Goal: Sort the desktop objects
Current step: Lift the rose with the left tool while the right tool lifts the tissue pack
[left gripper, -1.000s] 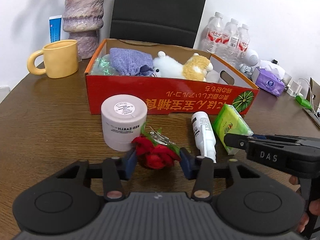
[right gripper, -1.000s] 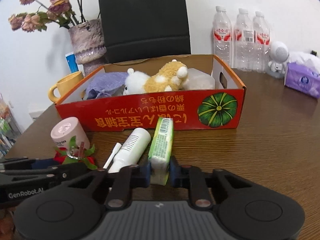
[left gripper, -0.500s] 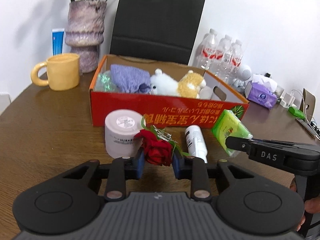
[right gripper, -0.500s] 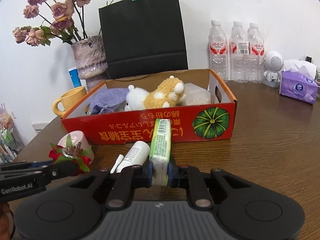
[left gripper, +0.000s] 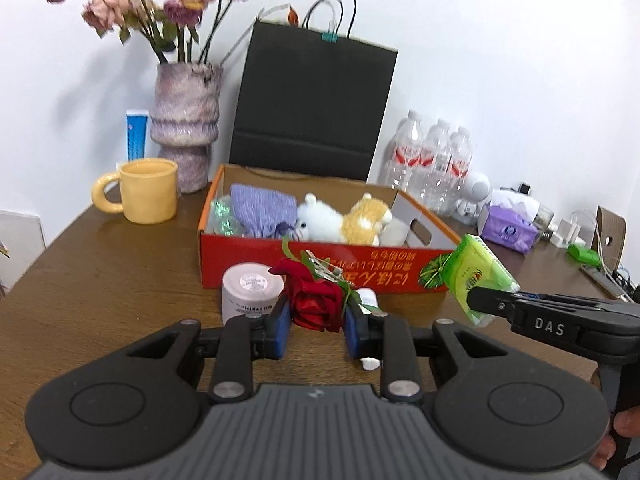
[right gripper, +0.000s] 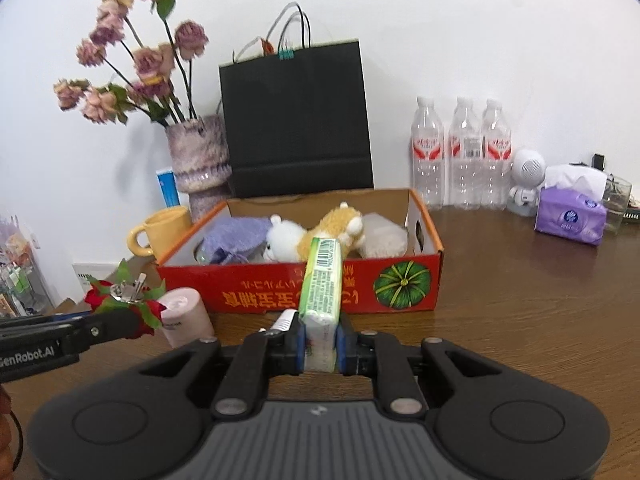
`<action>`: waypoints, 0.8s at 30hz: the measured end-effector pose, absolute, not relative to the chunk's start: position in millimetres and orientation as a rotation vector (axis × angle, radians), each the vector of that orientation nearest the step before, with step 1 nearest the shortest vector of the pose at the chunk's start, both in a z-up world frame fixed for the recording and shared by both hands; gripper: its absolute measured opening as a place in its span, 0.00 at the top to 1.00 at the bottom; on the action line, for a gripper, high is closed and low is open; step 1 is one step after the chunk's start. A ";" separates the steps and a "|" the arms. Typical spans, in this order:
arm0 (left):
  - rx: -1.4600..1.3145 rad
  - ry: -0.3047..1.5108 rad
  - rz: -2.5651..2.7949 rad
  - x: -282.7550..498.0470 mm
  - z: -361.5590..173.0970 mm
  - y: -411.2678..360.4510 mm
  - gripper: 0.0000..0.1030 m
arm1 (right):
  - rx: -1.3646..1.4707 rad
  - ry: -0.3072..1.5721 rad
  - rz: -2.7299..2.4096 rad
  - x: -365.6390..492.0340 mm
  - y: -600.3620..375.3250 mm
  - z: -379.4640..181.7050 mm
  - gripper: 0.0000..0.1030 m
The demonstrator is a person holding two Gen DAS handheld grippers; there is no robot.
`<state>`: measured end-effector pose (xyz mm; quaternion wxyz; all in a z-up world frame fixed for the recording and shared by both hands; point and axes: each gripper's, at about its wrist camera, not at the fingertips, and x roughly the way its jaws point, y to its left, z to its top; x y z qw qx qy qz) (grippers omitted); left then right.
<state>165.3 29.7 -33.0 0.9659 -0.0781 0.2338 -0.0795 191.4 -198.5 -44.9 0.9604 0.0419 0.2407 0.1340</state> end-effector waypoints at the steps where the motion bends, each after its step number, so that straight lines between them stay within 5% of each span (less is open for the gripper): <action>1: -0.169 0.467 -0.163 161.3 -30.0 30.3 0.74 | 0.085 0.481 0.274 186.3 -199.7 -41.6 0.87; 24: -0.186 0.319 -0.204 82.1 25.0 26.1 0.74 | 0.082 0.365 0.312 102.7 -211.9 15.1 0.87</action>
